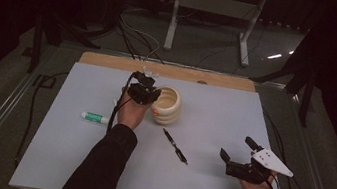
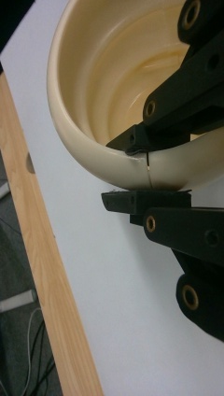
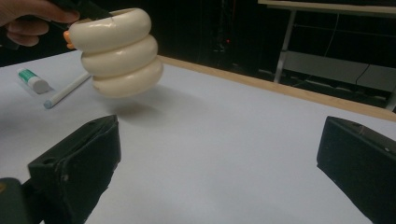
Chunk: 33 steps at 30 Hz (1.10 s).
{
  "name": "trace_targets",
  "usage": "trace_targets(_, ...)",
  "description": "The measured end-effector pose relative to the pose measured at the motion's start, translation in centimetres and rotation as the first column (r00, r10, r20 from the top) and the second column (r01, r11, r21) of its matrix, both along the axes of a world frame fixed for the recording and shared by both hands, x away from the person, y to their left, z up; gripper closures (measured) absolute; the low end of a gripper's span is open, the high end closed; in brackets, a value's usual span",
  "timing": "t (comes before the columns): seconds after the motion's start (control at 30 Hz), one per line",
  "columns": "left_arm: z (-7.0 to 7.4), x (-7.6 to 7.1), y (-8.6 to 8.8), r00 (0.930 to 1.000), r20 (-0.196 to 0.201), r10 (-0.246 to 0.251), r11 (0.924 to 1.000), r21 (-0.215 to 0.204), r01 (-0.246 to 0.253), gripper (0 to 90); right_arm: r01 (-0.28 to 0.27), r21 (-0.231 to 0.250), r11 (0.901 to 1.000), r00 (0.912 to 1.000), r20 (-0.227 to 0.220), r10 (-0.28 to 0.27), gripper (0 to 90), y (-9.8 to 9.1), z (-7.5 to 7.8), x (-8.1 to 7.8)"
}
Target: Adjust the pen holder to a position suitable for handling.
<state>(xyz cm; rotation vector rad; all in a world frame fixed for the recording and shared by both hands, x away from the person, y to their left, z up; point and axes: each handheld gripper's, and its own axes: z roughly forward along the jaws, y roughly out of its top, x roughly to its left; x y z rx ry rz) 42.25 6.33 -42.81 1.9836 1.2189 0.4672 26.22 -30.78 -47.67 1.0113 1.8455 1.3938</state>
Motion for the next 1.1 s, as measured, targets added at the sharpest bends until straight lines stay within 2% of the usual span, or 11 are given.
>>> trace_targets(0.2, 0.0, -0.8, 1.0, 1.0000, 0.001, 0.001, 0.9991, 0.043, -0.001, 77.5, -0.007, 0.001, 1.0000, 0.9999, 0.014, 0.007, 0.0, 0.0, 0.0, 0.0)
trace_targets(0.63, -1.2, -1.6, 2.9, 0.9993, -0.033, 0.020, 0.9961, 0.086, -0.017, 77.4, -0.005, 0.002, 1.0000, 1.0000, 0.000, 0.005, 0.0, 0.1, 0.0, 0.0)
trace_targets(1.07, -2.8, -1.5, 3.5, 0.9963, -0.077, 0.038, 0.9900, 0.139, -0.027, 77.1, 0.005, 0.005, 1.0000, 0.9999, -0.010, -0.005, 0.0, 0.0, 0.0, 0.0)
trace_targets(1.1, -2.8, -1.4, 3.4, 0.9959, -0.079, 0.044, 0.9909, 0.130, -0.033, 77.2, 0.005, 0.005, 1.0000, 0.9999, -0.010, -0.005, 0.0, 0.0, 0.0, 0.0)
